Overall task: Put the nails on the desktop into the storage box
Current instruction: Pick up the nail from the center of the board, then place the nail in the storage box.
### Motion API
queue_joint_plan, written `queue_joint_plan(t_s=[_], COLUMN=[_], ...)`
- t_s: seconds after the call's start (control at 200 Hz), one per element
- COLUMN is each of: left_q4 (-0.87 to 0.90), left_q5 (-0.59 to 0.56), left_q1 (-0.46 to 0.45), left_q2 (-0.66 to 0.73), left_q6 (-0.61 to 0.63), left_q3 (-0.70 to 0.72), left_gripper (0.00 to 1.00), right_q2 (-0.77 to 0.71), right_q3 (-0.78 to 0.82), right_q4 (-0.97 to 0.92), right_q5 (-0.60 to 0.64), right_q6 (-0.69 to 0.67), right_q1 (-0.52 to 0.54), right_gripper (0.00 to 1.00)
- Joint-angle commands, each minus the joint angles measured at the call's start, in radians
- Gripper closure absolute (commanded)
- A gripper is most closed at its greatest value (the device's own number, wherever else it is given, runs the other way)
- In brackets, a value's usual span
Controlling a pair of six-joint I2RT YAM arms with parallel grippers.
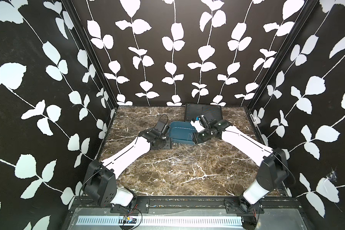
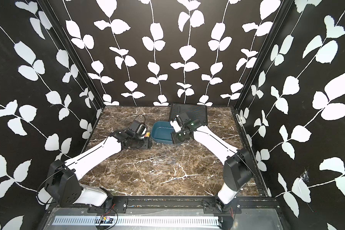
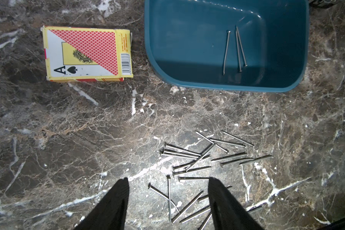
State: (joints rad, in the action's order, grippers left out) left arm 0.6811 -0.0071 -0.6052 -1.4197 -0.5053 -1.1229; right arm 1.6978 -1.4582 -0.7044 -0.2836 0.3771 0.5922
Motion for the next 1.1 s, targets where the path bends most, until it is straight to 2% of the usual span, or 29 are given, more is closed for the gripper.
queue_joint_plan(t_s=[0.0,0.15,0.385,0.56,0.59,0.635,0.66,0.69,0.755,0.835,0.91,1.03,1.095], left_q4=[0.007,0.015,0.026,0.028,0.025,0.02,0.016,0.014,0.002,-0.029,-0.054,-0.061,-0.067], left_q5=[-0.004,0.004,0.029,0.042,0.048,0.061,0.07,0.085,0.111,0.13,0.139,0.144,0.148], left_q1=[0.006,0.005,0.005,0.005,0.006,0.005,0.005,0.005,0.004,-0.004,-0.016,-0.034,-0.034], left_q2=[0.048,0.06,0.046,0.017,0.009,-0.006,-0.015,-0.024,-0.045,-0.054,-0.06,-0.077,-0.082], left_q6=[-0.009,0.009,0.035,0.059,0.065,0.068,0.07,0.067,0.063,0.054,0.051,0.06,0.055], left_q3=[0.015,0.011,-0.006,-0.024,-0.025,-0.028,-0.028,-0.026,-0.023,-0.003,0.012,0.023,0.029], left_gripper=[0.35,0.35,0.35,0.35,0.35,0.35,0.35,0.35,0.35,0.35,0.36,0.36,0.36], right_q2=[0.096,0.231,0.412,0.365,0.342,0.3,0.272,0.241,0.158,0.059,-0.035,-0.16,-0.169], right_q3=[-0.059,-0.183,-0.317,-0.351,-0.346,-0.327,-0.303,-0.274,-0.201,-0.084,0.033,0.208,0.219], right_q4=[0.064,0.04,0.048,0.051,0.047,0.052,0.058,0.057,0.058,0.071,0.101,0.147,0.074], right_q5=[-0.012,0.072,0.104,0.141,0.148,0.158,0.164,0.167,0.171,0.162,0.139,0.009,-0.083], right_q6=[0.2,0.234,0.267,0.184,0.159,0.116,0.091,0.066,0.0,-0.068,-0.109,-0.199,-0.345], right_q1=[-0.026,-0.032,-0.035,-0.035,-0.034,-0.034,-0.034,-0.035,-0.035,-0.034,-0.035,-0.047,-0.046], right_gripper=[1.0,1.0,1.0,1.0,0.89,0.63,0.52,0.44,0.34,0.23,0.18,0.2,0.23])
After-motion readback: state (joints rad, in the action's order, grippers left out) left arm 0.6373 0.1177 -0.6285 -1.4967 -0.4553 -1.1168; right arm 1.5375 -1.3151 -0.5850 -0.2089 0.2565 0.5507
